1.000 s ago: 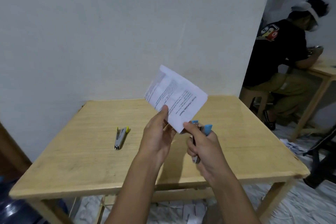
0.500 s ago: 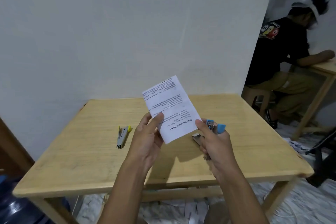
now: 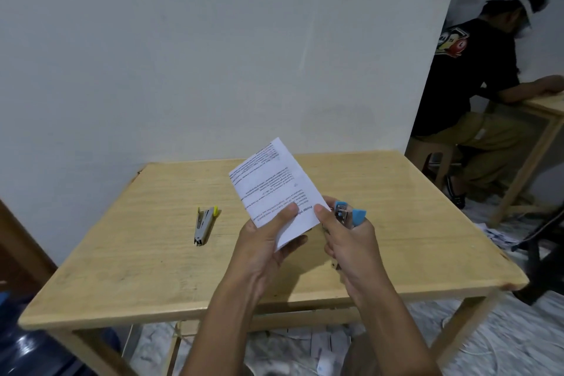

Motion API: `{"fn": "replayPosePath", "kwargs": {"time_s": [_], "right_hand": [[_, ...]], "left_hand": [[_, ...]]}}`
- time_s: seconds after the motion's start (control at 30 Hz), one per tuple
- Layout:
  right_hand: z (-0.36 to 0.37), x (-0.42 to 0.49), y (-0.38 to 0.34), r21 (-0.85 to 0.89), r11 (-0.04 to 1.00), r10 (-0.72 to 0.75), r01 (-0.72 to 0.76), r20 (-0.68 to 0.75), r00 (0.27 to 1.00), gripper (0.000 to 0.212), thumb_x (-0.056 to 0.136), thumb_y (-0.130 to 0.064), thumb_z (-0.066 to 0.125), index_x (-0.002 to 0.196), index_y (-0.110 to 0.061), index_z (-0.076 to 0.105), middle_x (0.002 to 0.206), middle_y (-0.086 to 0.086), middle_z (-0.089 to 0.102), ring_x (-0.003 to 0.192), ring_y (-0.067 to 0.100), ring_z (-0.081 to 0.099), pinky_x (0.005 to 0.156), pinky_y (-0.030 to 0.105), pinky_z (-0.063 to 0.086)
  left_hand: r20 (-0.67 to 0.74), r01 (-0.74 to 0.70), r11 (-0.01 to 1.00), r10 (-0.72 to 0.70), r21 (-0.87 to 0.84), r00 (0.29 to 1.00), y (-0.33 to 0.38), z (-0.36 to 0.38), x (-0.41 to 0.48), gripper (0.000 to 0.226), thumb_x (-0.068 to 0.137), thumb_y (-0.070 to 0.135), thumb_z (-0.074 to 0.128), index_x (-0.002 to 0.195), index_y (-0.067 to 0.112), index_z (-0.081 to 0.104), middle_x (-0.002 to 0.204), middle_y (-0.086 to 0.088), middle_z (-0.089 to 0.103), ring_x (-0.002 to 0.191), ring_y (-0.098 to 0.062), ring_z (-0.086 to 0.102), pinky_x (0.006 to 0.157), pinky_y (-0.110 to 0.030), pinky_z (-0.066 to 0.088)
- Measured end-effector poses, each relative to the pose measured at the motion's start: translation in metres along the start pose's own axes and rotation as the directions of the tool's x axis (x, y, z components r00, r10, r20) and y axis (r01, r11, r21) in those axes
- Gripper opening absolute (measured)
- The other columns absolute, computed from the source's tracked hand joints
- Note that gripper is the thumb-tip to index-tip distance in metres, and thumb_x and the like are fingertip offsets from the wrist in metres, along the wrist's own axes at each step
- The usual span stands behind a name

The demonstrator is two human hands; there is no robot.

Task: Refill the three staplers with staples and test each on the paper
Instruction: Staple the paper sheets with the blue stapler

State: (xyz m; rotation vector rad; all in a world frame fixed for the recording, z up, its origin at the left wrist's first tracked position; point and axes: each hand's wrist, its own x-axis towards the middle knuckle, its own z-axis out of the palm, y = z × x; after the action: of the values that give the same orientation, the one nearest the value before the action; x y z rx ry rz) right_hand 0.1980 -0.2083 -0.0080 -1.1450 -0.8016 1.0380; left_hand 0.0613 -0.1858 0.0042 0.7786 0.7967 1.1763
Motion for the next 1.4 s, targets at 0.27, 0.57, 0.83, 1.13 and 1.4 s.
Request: {"fn": "replayPosePath", "kwargs": {"time_s": [0.27,0.57,0.83,1.13,1.4], "right_hand": [[-0.010,0.001,-0.004,-0.064,0.980,0.199,-0.189,0.237,0.951,0.029,0.091,-0.039,0.052,0.086,-0.011,0.054,0.054,-0.010,0.049,0.038,0.009,0.028,0.039,0.021,0.024],[-0.008,-0.006,0.003,-0.166,0.980,0.170,-0.109,0.412,0.895,0.041,0.085,-0.057,0.058,0.092,-0.017,0.056,0.059,0.003,0.048,0.053,0.016,0.042,0.053,0.023,0.035],[-0.007,-0.009,0.006,-0.066,0.990,0.143,-0.127,0.400,0.905,0.034,0.082,-0.054,0.057,0.088,-0.020,0.054,0.063,0.004,0.046,0.054,0.015,0.043,0.048,0.020,0.037],[-0.002,-0.010,0.021,0.067,0.981,0.141,-0.184,0.413,0.900,0.042,0.082,-0.049,0.065,0.102,-0.013,0.054,0.071,0.000,0.050,0.055,0.014,0.046,0.053,0.027,0.039],[0.003,-0.008,0.030,0.065,0.985,0.125,-0.158,0.350,0.928,0.042,0.088,-0.051,0.062,0.111,-0.016,0.058,0.077,0.000,0.056,0.060,0.014,0.051,0.061,0.030,0.042]], "left_hand": [[-0.131,-0.085,0.996,0.085,0.004,0.988,0.003,-0.007,0.003,0.026,0.077,0.007,0.077,0.102,0.016,0.071,0.100,-0.003,0.077,0.089,-0.019,0.073,0.064,-0.031,0.059],[-0.125,-0.112,0.994,0.113,0.015,0.986,0.001,-0.001,-0.002,0.026,0.077,0.004,0.077,0.101,0.013,0.072,0.100,-0.005,0.078,0.086,-0.018,0.075,0.070,-0.031,0.060],[-0.143,-0.176,0.968,0.203,0.182,0.969,-0.003,-0.003,-0.004,0.030,0.074,0.011,0.082,0.102,0.017,0.074,0.101,0.000,0.077,0.098,-0.020,0.073,0.094,-0.044,0.054],[-0.172,-0.325,0.854,0.420,0.406,0.891,-0.013,0.002,-0.007,0.020,0.079,0.009,0.079,0.094,0.021,0.075,0.089,0.010,0.078,0.084,-0.006,0.073,0.072,-0.021,0.058],[-0.155,-0.320,0.836,0.425,0.446,0.892,-0.017,0.003,-0.007,0.020,0.078,0.007,0.079,0.089,0.023,0.074,0.085,0.014,0.077,0.079,-0.002,0.072,0.065,-0.015,0.055]]}}
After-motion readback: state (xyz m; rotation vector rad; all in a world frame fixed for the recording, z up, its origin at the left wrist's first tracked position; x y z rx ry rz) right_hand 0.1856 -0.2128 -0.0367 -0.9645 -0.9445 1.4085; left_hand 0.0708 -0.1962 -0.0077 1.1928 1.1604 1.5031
